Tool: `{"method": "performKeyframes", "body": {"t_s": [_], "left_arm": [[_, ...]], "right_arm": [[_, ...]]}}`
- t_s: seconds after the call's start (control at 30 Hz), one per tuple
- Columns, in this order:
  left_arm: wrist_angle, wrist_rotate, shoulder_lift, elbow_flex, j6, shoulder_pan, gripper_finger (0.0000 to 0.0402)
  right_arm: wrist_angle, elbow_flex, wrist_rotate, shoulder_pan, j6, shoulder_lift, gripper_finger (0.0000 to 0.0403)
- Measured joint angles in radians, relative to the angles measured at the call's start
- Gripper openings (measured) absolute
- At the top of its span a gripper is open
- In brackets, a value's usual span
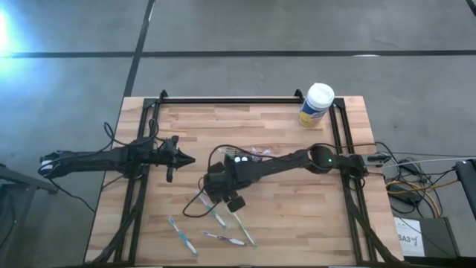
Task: Pick & Place toothbrushing station
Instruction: Put the orange toothbrush into the black mesh organizer
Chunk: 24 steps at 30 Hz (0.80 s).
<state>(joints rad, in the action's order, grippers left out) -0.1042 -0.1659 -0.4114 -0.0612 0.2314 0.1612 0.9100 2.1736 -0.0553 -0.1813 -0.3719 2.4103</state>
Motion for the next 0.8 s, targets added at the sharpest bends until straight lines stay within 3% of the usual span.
{"method": "performKeyframes", "body": {"t_s": [0.47, 0.8], "left_arm": [[0.000, -0.001, 0.000, 0.001, 0.002, 0.000, 0.0015], [0.000, -0.001, 0.000, 0.001, 0.003, -0.001, 0.0014]], "right_arm": [[-0.054, -0.111, -0.005, 0.037, 0.027, 0.010, 0.0183], [-0.084, -0.127, -0.004, 0.041, 0.036, 0.008, 0.0165]]}}
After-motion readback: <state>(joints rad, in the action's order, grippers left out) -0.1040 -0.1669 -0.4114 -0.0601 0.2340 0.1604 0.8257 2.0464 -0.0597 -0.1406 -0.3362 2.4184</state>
